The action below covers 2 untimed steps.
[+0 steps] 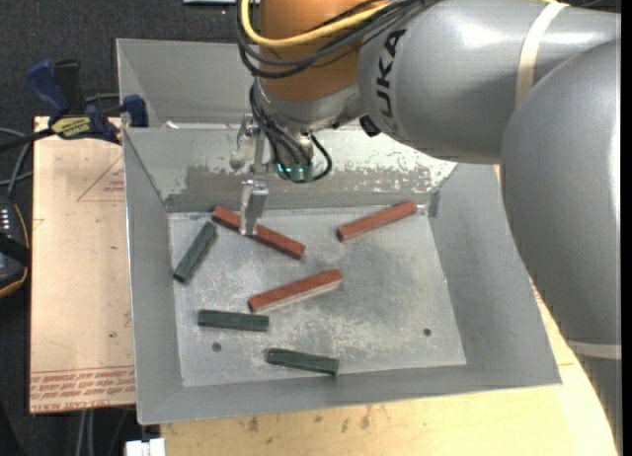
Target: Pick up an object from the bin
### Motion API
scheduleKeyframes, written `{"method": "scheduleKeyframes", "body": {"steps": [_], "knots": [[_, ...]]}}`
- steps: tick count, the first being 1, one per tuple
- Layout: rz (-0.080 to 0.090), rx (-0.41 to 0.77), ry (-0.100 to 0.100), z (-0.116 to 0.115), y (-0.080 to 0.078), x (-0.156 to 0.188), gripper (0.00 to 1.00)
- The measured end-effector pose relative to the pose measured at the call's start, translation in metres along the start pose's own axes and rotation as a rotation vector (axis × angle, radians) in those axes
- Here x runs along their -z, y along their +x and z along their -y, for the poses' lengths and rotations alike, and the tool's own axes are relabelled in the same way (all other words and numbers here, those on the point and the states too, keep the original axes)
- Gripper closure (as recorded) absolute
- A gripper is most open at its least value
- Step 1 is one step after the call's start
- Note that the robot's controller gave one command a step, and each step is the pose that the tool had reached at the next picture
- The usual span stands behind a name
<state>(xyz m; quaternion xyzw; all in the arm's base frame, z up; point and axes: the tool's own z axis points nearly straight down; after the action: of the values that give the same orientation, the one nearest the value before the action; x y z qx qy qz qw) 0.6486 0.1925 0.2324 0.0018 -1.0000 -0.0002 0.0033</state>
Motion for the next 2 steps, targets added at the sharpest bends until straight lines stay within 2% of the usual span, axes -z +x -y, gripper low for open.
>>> {"method": "scheduleKeyframes", "body": {"steps": [1,2], "knots": [[0.008,-0.002,-0.001,0.001,-0.002,0.005,0.0],[0.013,0.059,-0.002,0.036,0.008,-0.039,0.0]]}}
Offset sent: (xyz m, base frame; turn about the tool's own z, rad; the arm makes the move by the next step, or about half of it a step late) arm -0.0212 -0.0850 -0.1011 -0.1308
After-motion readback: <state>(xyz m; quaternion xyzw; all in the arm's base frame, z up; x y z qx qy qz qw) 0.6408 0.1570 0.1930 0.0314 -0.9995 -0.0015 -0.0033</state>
